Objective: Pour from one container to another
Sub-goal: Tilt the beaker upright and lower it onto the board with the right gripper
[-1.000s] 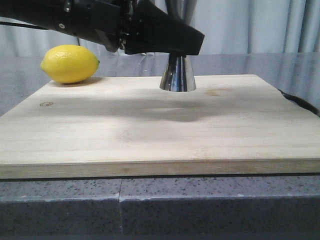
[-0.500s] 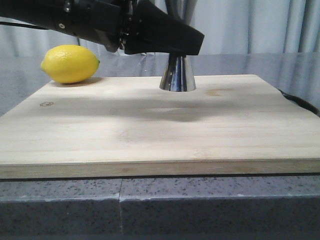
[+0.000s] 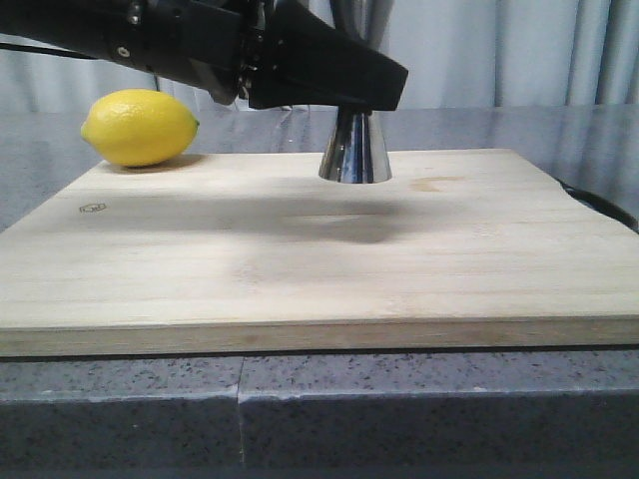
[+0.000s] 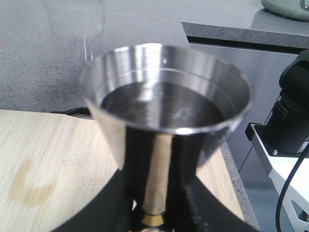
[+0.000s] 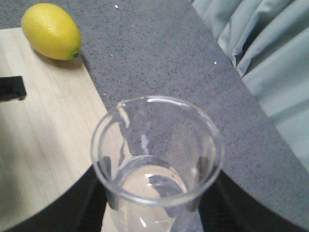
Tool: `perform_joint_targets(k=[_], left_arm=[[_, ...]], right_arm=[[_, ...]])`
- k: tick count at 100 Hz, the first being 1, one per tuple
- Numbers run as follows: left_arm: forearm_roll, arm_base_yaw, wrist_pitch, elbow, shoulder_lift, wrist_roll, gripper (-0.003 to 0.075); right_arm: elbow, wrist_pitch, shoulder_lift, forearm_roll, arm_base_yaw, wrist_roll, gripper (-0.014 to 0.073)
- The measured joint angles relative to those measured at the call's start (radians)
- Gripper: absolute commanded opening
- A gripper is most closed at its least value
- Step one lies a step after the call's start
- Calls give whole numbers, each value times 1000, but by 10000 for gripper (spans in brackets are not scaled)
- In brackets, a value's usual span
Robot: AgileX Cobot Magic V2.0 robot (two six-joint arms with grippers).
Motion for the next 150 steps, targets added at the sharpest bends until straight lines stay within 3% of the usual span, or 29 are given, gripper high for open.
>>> perform_joint_targets(k=[27, 56, 83, 116, 150], left_arm=[[2, 0, 0, 0, 0, 0, -13], [2, 0, 0, 0, 0, 0, -13], [2, 0, 0, 0, 0, 0, -13], [2, 0, 0, 0, 0, 0, -13], [2, 0, 0, 0, 0, 0, -13]], right_arm=[[83, 48, 90, 253, -127, -191, 81], [272, 60, 102, 496, -141, -498, 81], [476, -21, 102, 693, -145, -709, 81], [662, -69, 102, 1113, -205, -998, 81], [743, -85, 102, 1206, -207, -1092, 81]])
